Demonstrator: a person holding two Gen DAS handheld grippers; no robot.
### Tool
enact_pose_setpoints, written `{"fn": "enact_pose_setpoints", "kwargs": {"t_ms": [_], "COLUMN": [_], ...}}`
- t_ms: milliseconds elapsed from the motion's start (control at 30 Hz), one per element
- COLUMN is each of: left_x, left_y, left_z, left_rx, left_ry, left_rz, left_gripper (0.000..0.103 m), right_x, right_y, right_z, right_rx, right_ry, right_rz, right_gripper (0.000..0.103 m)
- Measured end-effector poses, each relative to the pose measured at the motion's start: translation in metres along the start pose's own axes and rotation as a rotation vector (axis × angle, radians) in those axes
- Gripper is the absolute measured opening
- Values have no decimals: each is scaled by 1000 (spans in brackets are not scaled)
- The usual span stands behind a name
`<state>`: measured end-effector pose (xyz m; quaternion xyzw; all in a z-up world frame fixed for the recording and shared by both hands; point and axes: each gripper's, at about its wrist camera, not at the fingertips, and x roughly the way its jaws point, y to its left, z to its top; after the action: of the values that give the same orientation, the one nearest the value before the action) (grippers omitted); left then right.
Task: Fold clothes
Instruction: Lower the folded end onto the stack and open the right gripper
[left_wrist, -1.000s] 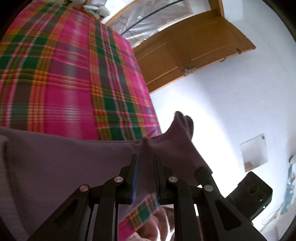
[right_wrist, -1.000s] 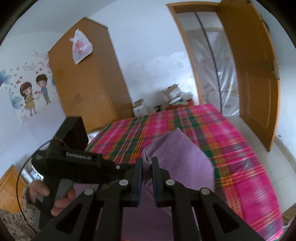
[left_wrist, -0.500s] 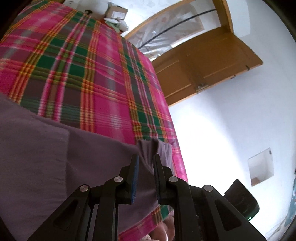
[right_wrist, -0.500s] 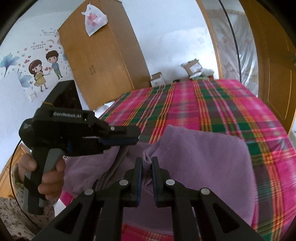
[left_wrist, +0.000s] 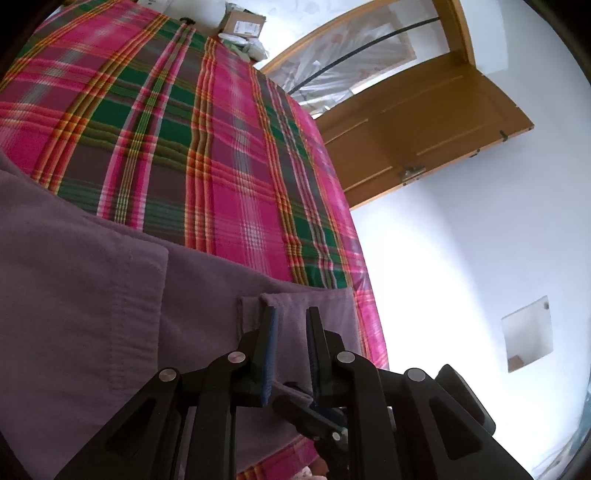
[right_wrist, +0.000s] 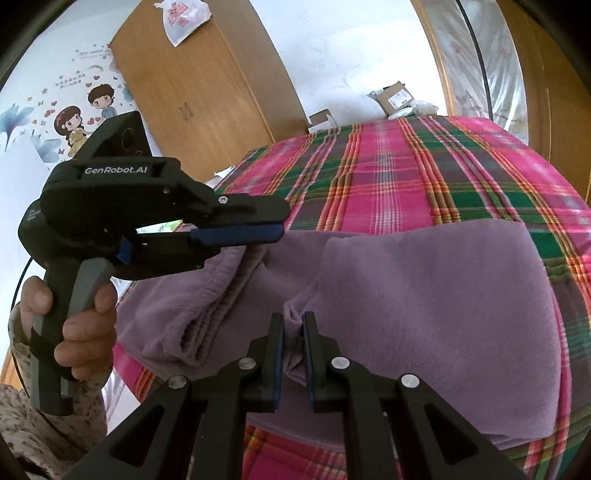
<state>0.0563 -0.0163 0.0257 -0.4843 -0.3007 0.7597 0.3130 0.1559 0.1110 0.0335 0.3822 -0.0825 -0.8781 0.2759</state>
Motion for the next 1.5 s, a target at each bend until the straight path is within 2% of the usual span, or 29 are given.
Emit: {"fn": "enact_pose_setpoints", "kwargs": {"t_ms": [167, 200, 333, 500, 600, 700, 900, 967, 1100, 1267, 1367, 1500], "left_x": [-2, -1, 9, 25, 34, 42, 48, 50, 53, 47, 34, 37], "left_y": [-12, -15, -28, -38, -37, -31, -20, -15, -5, 1, -2, -6], "left_z": [0, 0, -2, -9, -15, -18, -21, -22, -26, -23, -24, -28], "left_rx": [45, 53, 91, 133, 142, 126, 116, 113, 104, 93, 92, 105], "left_ry": [-36, -39, -18, 24, 57, 82, 104, 115, 129, 109, 85, 102], "left_rz": [27, 24, 18, 23, 28, 42, 94, 116, 109, 112, 119, 118], "left_gripper": [16, 16, 16, 16, 16, 16, 16, 16, 16, 16, 16, 16], "right_x": [3, 3, -7, -33, -54, -66, -60, -59, -65, -69, -68, -54], "right_y": [-1, -1, -2, -13, -30, -56, -83, -88, -98, -103, -95, -92], "right_z": [-3, -3, -4, -5, -2, 0, -11, -15, -19, -18, -4, 19], "right_rx": [3, 1, -1, 10, 31, 95, 138, 139, 150, 168, 137, 83], "right_ry": [26, 35, 43, 12, -44, -82, -36, -28, -39, -47, -78, -92], "right_rz": [20, 27, 55, 65, 4, -132, -267, -275, -277, -271, -289, -305], "right_gripper": [14, 17, 21, 21, 21, 21, 22, 21, 17, 15, 15, 15]}}
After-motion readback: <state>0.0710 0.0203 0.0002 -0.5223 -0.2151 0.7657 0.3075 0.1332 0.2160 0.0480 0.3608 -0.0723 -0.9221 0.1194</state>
